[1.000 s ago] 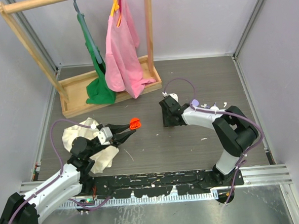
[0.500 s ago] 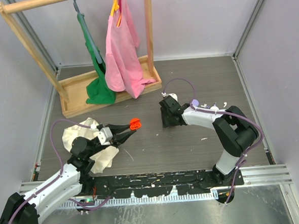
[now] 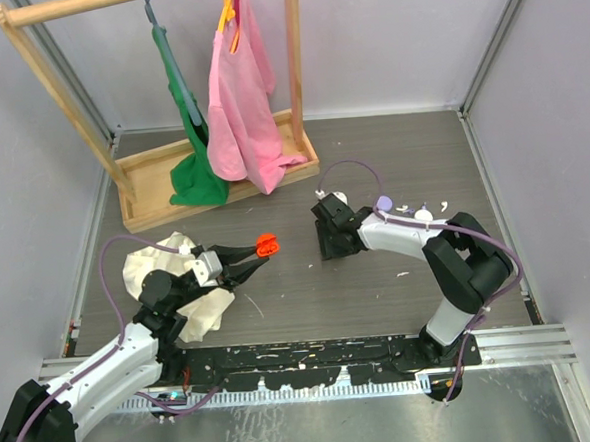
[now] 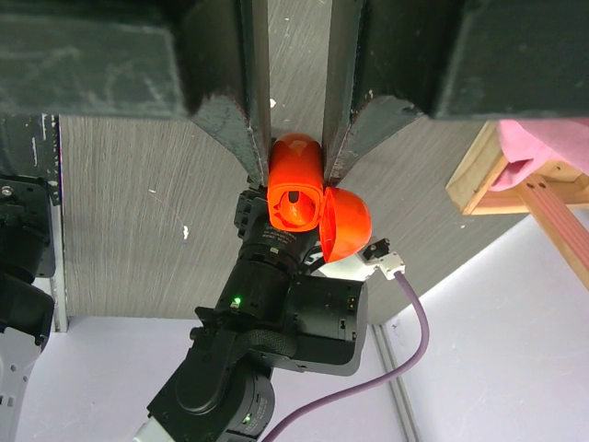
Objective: Insert the wireless bluetooth earbuds into the charging case
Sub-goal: Place the earbud at the center of the board, then pick up the earbud from the center of the board.
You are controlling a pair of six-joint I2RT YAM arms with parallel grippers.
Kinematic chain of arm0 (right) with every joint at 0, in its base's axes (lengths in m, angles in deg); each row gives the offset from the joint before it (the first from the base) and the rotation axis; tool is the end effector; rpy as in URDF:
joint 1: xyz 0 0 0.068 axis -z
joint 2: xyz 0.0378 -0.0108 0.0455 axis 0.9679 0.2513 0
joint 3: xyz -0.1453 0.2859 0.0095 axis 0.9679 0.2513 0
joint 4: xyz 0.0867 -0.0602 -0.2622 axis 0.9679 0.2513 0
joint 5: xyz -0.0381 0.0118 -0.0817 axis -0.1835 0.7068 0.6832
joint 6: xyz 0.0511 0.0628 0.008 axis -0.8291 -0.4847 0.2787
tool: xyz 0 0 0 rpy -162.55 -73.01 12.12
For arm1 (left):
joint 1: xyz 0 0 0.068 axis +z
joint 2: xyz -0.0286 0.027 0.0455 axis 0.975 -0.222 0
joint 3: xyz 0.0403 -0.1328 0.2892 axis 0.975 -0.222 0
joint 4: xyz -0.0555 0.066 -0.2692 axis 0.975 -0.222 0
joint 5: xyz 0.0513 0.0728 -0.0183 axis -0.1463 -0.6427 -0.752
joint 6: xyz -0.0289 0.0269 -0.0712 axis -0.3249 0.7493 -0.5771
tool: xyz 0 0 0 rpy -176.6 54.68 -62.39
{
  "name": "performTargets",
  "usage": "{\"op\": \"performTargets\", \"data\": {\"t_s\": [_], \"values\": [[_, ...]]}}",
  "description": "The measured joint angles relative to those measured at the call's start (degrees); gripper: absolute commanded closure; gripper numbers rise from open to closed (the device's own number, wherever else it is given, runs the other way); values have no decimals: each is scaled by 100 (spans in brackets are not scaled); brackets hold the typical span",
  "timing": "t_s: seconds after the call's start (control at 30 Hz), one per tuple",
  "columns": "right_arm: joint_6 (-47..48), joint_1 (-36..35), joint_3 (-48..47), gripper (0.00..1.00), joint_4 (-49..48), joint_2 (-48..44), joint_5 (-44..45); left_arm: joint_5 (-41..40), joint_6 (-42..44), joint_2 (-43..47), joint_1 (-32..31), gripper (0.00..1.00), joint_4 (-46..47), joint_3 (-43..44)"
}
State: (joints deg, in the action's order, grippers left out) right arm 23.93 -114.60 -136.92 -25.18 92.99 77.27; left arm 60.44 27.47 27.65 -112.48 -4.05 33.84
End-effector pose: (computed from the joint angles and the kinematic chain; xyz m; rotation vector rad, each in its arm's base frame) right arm 0.2776 0.2107 0.1635 -0.2544 2.6545 0.1405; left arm 0.1168 -0.1280 0.2685 0.8746 1.0674 -0.8411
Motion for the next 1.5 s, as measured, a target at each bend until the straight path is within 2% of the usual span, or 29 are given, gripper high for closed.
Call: {"op": "performTargets", "data": {"t_s": [0.23, 0.43, 0.83, 1.5], "values": [[33, -63, -98, 59, 426, -42, -11, 20, -15, 0, 0, 100, 0, 0], [225, -63, -636, 62, 870, -4, 302, 20, -17, 2, -9, 100, 0, 0], [728, -57, -1370, 63, 1287, 844, 426, 20, -17, 42, -11, 100, -2, 0], [1036, 273, -1515, 70, 1351, 1067, -297, 22, -17, 59, -11, 100, -2, 0]]}}
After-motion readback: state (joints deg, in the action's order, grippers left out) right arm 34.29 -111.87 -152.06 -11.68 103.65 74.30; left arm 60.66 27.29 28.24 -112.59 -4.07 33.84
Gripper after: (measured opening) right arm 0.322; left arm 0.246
